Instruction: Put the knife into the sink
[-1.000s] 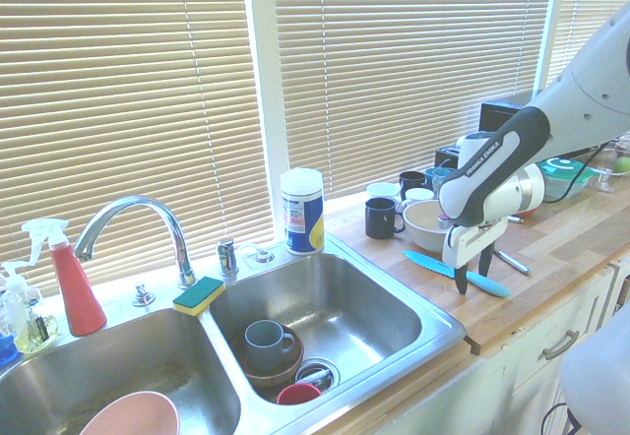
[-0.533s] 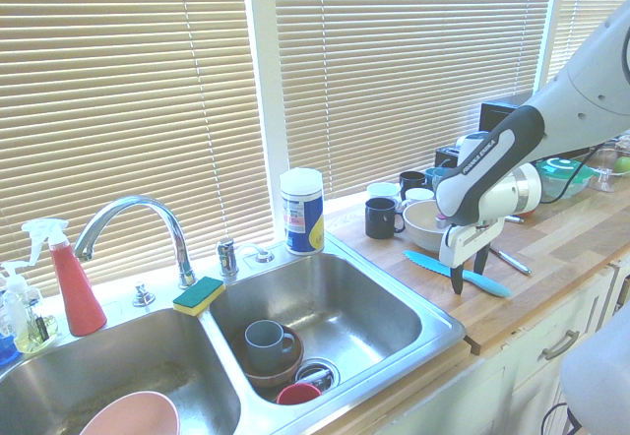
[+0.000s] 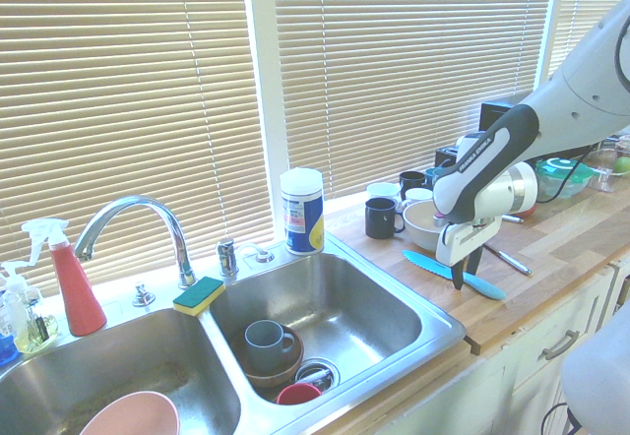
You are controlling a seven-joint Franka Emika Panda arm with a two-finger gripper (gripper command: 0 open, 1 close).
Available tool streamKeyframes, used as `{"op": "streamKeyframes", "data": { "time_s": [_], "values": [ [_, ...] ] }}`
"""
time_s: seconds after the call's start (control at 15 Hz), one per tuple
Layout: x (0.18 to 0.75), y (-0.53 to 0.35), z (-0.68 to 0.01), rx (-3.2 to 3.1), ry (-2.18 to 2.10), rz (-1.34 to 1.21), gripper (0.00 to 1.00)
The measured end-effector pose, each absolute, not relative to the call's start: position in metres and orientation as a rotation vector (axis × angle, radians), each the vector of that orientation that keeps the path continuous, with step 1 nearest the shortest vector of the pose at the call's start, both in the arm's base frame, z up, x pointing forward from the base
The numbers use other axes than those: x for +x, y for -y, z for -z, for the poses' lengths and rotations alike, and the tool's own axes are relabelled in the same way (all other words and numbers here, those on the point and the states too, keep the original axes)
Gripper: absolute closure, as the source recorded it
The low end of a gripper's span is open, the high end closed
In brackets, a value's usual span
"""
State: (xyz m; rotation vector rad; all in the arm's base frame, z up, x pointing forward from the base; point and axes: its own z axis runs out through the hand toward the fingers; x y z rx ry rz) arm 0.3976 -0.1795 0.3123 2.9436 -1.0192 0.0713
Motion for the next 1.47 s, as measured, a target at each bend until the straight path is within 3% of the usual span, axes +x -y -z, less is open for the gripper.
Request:
{"op": "streamKeyframes", "data": {
  "time_s": [1.0,1.47],
  "values": [
    [0.402,0.172,-0.315,2.956,1.011,-0.095,1.00],
    [0.405,0.137,-0.374,2.998,0.966,-0.196,1.00]
  ]
}}
